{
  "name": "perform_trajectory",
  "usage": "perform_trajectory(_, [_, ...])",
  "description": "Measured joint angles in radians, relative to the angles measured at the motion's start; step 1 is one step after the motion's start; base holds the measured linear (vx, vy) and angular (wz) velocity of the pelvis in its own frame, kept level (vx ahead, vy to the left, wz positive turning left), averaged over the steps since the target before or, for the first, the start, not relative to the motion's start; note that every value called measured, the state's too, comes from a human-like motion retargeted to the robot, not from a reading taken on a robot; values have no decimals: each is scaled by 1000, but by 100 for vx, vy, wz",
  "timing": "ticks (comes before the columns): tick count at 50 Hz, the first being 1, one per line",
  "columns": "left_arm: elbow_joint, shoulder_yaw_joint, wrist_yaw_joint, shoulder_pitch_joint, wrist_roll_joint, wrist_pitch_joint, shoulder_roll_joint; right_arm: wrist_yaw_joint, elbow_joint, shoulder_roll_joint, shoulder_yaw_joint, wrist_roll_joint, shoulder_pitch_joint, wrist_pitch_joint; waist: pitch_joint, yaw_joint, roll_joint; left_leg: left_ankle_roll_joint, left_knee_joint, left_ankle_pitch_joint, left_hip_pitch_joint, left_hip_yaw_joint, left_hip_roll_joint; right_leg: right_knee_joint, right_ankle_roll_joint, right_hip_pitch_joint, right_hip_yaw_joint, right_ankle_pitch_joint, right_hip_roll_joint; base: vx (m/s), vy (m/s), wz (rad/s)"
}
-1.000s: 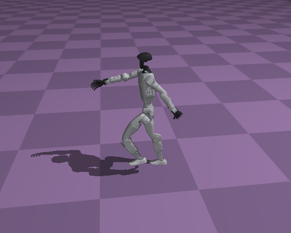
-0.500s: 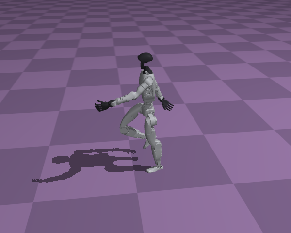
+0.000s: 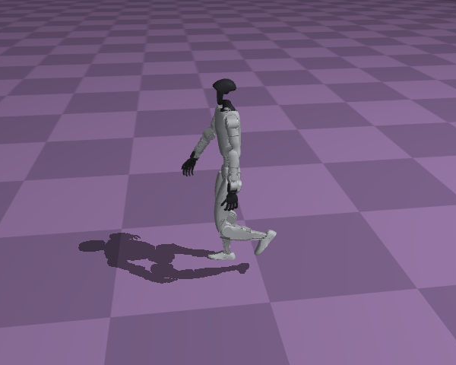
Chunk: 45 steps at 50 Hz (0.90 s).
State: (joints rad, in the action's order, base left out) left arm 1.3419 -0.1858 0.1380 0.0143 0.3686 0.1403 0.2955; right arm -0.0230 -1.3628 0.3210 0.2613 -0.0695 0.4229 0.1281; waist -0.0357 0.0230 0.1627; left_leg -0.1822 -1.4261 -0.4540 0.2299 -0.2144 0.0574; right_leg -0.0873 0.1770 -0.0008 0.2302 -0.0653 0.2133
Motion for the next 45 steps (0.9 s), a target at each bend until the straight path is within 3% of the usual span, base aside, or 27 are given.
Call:
perform_trajectory(5, [127, 180, -75, -344, -115, 23, -14, -28, 92, 96, -123, -199, 361, -58, -26, 196, 17, -7, -411, -148, 298, -70, -56, 37, -76, 50, -144, -71, -32, 63, -7, -144])
perform_trajectory(10, [62, 222, -2, -614, 0, -6, 24, -54, 91, 215, -72, -321, 620, -72, -16, 366, 42, 18, -337, -120, 542, -103, -114, 40, -104, 76, -230, -94, -45, 58, 4, -93])
perform_trajectory(15, [34, 219, 21, -680, 91, 7, 32, -63, 89, 275, -21, -379, 722, -73, 15, 404, 82, -44, 235, -75, 527, -247, -167, 46, -85, 94, -240, -107, -32, 60, 12, -10])
perform_trajectory(17, [49, 235, -23, -636, 154, 3, 14, -69, 111, 270, -26, -365, 710, -77, 7, 416, 96, 3, 670, -32, 377, -357, -121, 52, -58, 117, -256, -119, -20, 68, 18, -49])
perform_trajectory(20, [91, 301, -92, -529, 209, -16, -25, -99, 189, 230, -82, -275, 609, -100, -31, 456, 15, 169, 1293, 133, 72, -458, -81, 80, -44, 229, -317, -149, -95, 77, 24, -103])
perform_trajectory(23, [133, 327, -94, -382, 221, -29, -56, -103, 273, 162, -115, -183, 415, -120, -36, 415, -69, 271, 1500, 263, -86, -446, -87, 152, -65, 313, -338, -127, -168, 77, 28, -5])
perform_trajectory(26, [147, 275, -56, -199, 203, -27, -59, -76, 305, 82, -102, -85, 153, -100, -33, 325, -112, 306, 1513, 274, -181, -371, -84, 371, -69, 294, -279, 5, -200, 74, 30, 99])
perform_trajectory(30, [105, 173, -29, 115, 135, -36, -12, 41, 203, -21, -2, 49, -197, -38, 7, 173, -144, 287, 1513, 229, -231, -220, -79, 1028, -32, -9, -133, 138, -208, 64, 22, 176])
perform_trajectory(34, [-6, 159, -53, 454, 154, -32, 64, 249, 32, -113, 74, 304, -502, -5, -3, 4, -195, 254, 1478, 179, -266, -54, -87, 1623, -51, -330, -57, 75, -193, 59, 9, 197])
perform_trajectory(37, [-107, 151, -48, 680, 184, -38, 131, 381, -48, -152, 86, 466, -711, -18, -25, -109, -244, 227, 1492, 168, -320, 44, -110, 1907, -51, -534, -15, 43, -173, 57, 1, 156])
perform_trajectory(42, [-272, 65, -15, 945, 204, -106, 261, 487, -54, -153, 64, 413, -1008, -37, -48, -262, -302, 198, 1513, 154, -407, 140, -167, 2000, -1, -791, -8, 3, -183, 55, -9, 109])
perform_trajectory(45, [-349, 0, 20, 1035, 236, -147, 331, 546, -25, -136, 51, 285, -1126, -32, -36, -307, -313, 194, 1513, 137, -442, 159, -183, 1878, -31, -874, -24, -80, -146, 56, -13, 47])
